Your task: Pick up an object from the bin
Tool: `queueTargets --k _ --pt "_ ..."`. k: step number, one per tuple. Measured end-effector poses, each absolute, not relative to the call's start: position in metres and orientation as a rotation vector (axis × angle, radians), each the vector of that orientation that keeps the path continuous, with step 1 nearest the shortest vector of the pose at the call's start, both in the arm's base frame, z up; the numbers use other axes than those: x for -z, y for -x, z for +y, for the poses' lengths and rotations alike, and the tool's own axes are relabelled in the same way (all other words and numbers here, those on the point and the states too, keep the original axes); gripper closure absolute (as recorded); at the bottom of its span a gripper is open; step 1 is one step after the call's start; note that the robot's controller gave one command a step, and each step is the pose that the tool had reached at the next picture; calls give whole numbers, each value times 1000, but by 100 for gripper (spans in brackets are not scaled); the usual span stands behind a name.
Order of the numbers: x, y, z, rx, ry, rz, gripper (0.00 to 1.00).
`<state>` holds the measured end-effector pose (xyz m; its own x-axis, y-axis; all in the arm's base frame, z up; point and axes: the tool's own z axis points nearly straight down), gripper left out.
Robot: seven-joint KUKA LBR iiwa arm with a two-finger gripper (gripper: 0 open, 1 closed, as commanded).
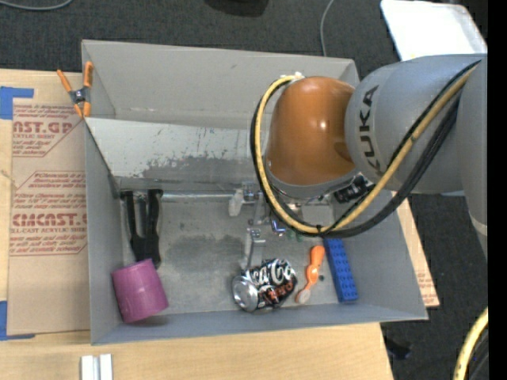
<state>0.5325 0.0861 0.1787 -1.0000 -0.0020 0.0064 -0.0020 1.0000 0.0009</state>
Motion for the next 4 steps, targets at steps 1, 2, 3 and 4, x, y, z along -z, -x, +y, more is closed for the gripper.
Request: queueTargets --k 1,2,3,4 --pt "-183 -534 86 3 -1 -3143 0" --pt "-122 -510 53 1 -182 -3140 0" --pt "-114 -493 37 2 -401 -3120 0" --pt "-115 -483 42 0 -559 -3092 0"
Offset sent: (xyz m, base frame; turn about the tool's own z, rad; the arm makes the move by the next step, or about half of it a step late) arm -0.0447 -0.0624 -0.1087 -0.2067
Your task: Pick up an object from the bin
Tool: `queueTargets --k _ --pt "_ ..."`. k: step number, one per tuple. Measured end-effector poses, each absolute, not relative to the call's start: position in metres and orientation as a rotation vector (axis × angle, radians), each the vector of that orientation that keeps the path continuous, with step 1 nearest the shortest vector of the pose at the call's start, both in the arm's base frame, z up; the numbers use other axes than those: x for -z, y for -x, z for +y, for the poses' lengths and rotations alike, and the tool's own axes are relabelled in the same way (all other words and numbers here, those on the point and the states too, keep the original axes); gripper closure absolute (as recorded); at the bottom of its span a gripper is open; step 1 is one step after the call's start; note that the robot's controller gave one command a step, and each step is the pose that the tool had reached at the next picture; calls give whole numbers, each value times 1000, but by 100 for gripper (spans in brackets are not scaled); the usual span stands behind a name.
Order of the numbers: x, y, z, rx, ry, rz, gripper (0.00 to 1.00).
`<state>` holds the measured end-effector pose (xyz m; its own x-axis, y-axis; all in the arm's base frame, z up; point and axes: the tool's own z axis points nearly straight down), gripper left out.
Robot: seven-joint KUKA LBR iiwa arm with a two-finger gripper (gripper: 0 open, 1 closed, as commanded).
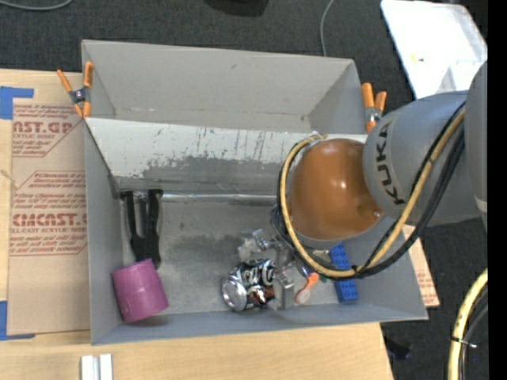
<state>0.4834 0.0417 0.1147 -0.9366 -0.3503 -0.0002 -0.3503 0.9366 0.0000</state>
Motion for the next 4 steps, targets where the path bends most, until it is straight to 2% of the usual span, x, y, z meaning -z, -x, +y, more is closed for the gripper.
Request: queueTargets --k 1,2,3,4 --pt "-68 -495 58 -1 804 3033 0" --pt "-72 -504 70 1 1018 2963 100" --pt "-72 -504 70 1 1018 2963 100" --pt "-86 -501 70 -1 1022 2972 100"
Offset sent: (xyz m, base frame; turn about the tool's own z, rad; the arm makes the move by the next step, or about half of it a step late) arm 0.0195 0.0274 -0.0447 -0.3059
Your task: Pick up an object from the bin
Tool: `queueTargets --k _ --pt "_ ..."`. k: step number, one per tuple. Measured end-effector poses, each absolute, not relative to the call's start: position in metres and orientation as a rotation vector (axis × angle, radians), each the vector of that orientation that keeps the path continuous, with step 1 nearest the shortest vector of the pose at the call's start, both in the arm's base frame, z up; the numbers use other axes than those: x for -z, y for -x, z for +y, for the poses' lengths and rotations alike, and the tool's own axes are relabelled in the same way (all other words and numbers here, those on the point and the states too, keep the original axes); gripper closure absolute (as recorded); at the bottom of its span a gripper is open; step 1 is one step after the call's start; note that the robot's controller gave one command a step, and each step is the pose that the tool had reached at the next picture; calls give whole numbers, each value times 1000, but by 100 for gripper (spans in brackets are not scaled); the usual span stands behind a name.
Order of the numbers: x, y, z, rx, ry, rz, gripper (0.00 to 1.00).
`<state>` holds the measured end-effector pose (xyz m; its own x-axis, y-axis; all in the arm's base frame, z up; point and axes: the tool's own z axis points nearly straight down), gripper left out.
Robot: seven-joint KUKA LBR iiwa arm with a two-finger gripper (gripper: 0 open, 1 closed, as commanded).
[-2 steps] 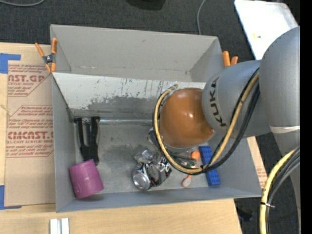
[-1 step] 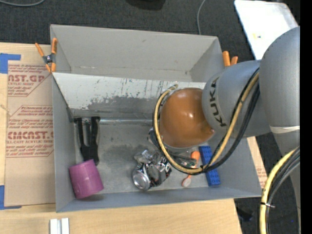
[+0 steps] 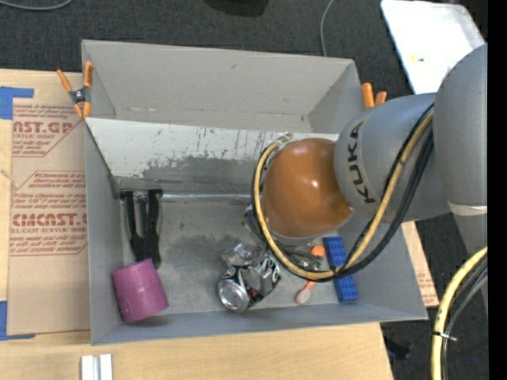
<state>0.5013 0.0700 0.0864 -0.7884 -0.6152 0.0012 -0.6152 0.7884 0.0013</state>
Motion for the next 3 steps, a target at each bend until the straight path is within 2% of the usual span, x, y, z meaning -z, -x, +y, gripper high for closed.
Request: queueTargets --k 1,2,3 --pt "-124 -502 70 0 -1023 -2973 100" --pt "-148 -503 71 -1 -1023 -2978 100" --pt "-155 -504 72 -1 -1024 -2982 100"
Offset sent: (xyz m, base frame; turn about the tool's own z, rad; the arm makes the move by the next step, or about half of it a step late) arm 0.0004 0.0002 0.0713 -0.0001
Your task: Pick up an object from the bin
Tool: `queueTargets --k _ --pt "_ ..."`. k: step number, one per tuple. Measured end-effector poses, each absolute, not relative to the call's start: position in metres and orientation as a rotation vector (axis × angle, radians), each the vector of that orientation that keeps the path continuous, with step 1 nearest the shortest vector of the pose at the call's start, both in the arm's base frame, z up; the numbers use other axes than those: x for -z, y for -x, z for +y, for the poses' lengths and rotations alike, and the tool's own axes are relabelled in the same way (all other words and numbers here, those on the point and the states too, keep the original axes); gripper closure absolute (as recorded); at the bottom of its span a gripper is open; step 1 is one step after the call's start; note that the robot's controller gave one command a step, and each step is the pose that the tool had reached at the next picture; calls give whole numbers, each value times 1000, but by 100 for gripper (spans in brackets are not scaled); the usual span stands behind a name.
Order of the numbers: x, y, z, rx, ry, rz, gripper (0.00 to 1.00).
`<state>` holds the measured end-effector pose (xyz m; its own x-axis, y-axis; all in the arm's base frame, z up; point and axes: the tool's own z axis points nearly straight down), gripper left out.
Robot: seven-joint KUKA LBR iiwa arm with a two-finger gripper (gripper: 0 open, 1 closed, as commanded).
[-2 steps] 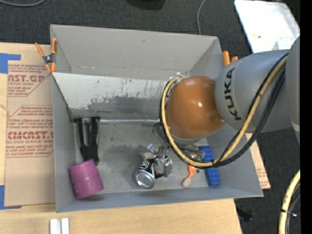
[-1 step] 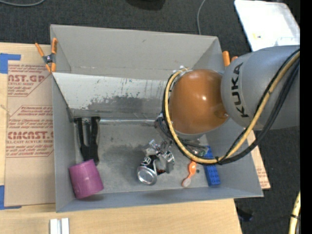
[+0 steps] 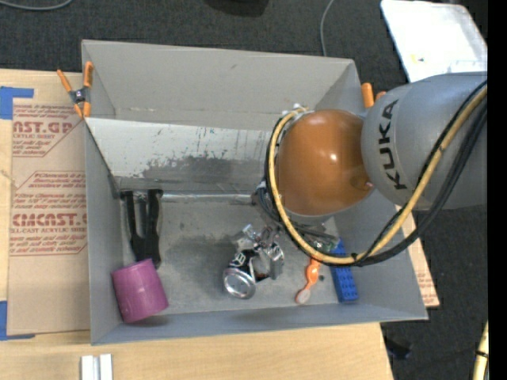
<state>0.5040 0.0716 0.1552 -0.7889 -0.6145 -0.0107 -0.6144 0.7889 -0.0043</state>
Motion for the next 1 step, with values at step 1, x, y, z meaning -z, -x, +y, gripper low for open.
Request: queueTargets --k 1 --pt "-165 -503 72 0 1017 2962 100"
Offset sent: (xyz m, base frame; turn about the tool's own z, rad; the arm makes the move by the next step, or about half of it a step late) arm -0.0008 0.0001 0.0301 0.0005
